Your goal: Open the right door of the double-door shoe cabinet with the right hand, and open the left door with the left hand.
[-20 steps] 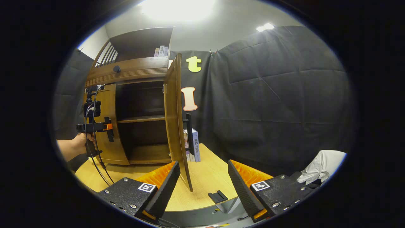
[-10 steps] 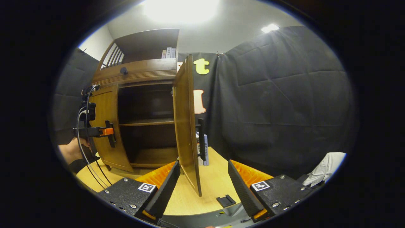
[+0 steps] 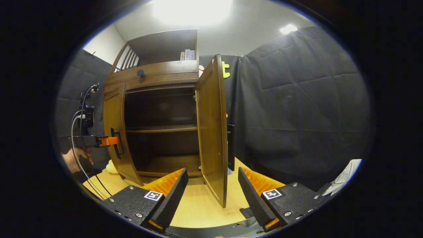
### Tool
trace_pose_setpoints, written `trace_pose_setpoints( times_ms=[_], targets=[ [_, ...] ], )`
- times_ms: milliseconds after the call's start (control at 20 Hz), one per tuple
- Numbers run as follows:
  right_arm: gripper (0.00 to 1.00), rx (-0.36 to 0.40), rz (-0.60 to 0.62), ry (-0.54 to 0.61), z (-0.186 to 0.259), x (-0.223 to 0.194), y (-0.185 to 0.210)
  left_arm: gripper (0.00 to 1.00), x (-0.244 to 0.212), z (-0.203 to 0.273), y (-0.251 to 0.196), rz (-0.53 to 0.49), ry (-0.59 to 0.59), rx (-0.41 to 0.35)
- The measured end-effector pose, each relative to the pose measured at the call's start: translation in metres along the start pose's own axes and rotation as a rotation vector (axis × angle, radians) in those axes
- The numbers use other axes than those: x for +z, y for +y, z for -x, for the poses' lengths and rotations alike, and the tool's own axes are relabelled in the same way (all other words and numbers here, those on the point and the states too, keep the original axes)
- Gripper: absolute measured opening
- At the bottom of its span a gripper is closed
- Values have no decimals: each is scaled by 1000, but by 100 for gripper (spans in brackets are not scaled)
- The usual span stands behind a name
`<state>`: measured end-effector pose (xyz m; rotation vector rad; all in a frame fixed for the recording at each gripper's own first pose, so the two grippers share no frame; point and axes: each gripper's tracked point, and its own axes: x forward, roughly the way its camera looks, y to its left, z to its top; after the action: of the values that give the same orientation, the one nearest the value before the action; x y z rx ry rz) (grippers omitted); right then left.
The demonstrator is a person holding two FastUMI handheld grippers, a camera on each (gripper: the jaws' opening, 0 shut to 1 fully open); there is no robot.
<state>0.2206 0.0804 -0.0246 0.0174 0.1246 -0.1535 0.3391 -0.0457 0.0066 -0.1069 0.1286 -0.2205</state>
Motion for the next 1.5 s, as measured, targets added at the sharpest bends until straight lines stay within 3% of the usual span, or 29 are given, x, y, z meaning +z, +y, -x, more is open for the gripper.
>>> trace_pose_setpoints(
  times_ms=[50,100,150,200,400,500,550,900,950,1000,1100,1150,1350,1400,1500],
  targets=[
    [94,7,-1,0,-1,0,4,18,1,0,1,1,2,4],
    [92,15,0,2,-3,-1,8,24,2,1,2,6,3,8],
    [92,24,0,3,-3,-2,12,24,4,1,3,13,5,14],
    [94,33,-1,3,-3,-2,16,18,6,1,3,21,6,18],
    [94,69,-2,9,-5,-6,32,19,8,-1,2,48,11,29],
    [94,86,-5,15,-6,-8,39,3,9,1,4,41,9,33],
    [94,93,-5,15,-6,-9,43,11,10,2,5,41,9,37],
    [92,140,-19,35,-13,-16,62,10,19,5,11,38,17,76],
    [92,149,-17,39,-14,-17,66,17,17,5,12,39,17,83],
    [94,159,-15,41,-15,-19,72,10,17,5,13,35,19,92],
    [94,183,-12,40,-17,-20,84,11,17,5,17,24,14,117],
    [94,194,-9,41,-18,-20,88,17,17,6,20,19,9,132],
    [94,227,-5,47,-21,-22,109,4,18,8,24,34,-9,175],
    [94,233,-5,50,-22,-23,113,17,19,8,26,31,-13,190],
    [94,240,-1,47,-23,-22,118,8,22,6,33,32,-19,219]
  ],
)
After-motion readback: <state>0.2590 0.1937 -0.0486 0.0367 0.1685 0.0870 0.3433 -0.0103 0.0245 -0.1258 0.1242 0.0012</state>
